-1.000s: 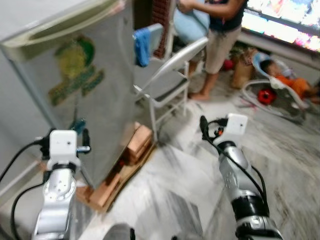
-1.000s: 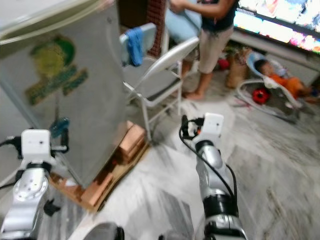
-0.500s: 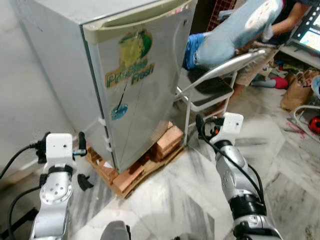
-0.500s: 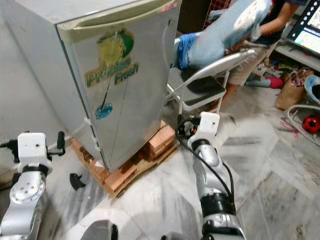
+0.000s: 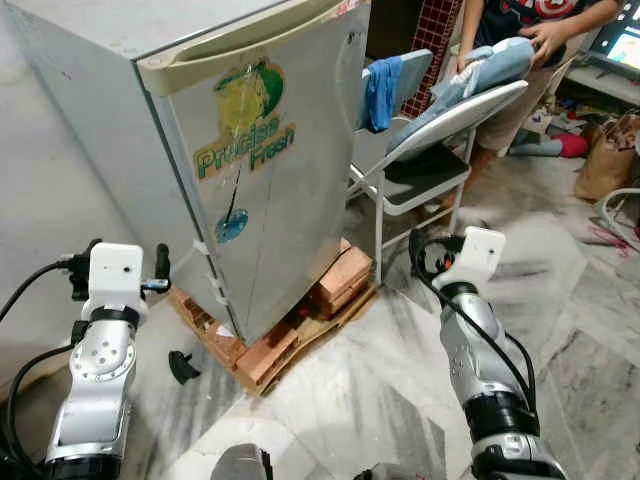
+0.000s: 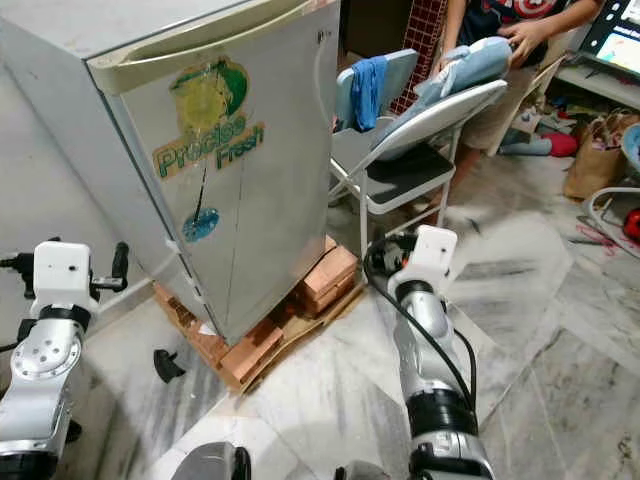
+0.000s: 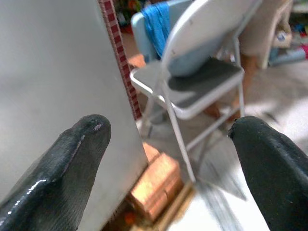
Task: Restocking fridge
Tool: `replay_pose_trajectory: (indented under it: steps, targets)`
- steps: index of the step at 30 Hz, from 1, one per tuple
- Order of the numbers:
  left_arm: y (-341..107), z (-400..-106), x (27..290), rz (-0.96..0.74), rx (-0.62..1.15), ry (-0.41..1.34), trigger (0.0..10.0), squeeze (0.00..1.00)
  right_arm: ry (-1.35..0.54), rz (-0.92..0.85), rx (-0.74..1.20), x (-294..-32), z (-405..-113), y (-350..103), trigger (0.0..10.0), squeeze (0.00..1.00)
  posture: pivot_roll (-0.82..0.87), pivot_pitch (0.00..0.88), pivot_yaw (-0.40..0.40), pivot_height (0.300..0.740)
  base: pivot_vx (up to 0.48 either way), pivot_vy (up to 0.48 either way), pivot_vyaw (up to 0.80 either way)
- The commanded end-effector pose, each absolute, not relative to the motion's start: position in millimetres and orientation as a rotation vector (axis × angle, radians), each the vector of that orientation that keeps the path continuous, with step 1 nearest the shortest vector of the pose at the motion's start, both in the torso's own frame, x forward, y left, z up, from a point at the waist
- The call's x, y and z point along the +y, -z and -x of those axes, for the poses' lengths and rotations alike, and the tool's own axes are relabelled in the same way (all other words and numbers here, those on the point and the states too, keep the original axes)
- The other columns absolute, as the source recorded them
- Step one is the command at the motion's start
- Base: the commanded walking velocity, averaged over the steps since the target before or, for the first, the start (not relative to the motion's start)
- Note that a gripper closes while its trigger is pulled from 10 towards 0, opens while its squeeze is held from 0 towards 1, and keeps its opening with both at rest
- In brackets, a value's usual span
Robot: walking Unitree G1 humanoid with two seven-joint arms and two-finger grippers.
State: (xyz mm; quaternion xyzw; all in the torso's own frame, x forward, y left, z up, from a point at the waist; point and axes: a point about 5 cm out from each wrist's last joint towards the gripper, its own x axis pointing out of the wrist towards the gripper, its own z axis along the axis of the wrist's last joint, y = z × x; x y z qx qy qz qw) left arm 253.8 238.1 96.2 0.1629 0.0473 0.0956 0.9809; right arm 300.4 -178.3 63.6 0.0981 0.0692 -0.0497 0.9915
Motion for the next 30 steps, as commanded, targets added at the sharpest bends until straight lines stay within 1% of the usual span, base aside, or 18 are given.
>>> replay_pose_trajectory:
  steps: [1, 4, 10, 11, 16, 20, 24, 30]
  targets:
    - [-96, -252, 237, -0.328, 0.093, -0.187, 10.0, 0.0, 0.125, -0.194, 0.116, -184, -299, -68, 10.0, 0.0, 0.04, 0.0, 0.027, 0.74, 0.0, 0.0, 0.0]
    - [-88, -253, 231, -0.313, 0.11, -0.169, 10.0, 0.0, 0.109, -0.173, 0.115, -182, -293, -67, 10.0, 0.0, 0.03, 0.0, 0.024, 0.74, 0.0, 0.0, 0.0]
    - [-94, -256, 226, -0.297, 0.102, -0.149, 10.0, 0.0, 0.104, -0.161, 0.111, -182, -288, -69, 10.0, 0.0, 0.02, 0.008, 0.012, 0.74, 0.0, 0.0, 0.76]
    - [-94, -257, 225, -0.292, 0.104, -0.142, 10.0, 0.0, 0.101, -0.152, 0.113, -183, -287, -69, 10.0, 0.0, 0.02, 0.014, 0.009, 0.74, 0.0, 0.255, 0.0]
    - [-93, -259, 224, -0.295, 0.105, -0.119, 10.0, 0.0, 0.119, -0.166, 0.136, -186, -287, -63, 10.0, 0.0, 0.03, 0.016, -0.009, 0.74, 0.0, 0.417, 0.0]
    - [-96, -260, 230, -0.286, 0.099, -0.146, 10.0, 0.0, 0.08, -0.146, 0.122, -178, -292, -70, 10.0, 0.0, 0.04, 0.011, -0.027, 0.74, 0.0, 0.48, 0.0]
    - [-96, -259, 230, -0.286, 0.096, -0.146, 10.0, 0.0, 0.076, -0.159, 0.137, -175, -295, -70, 10.0, 0.0, 0.04, 0.013, -0.037, 0.74, 0.0, 0.48, 0.0]
    - [-95, -255, 226, -0.266, 0.099, -0.136, 10.0, 0.0, 0.067, -0.15, 0.138, -177, -297, -71, 10.0, 0.0, 0.05, 0.019, -0.052, 0.74, 0.0, 0.48, -0.75]
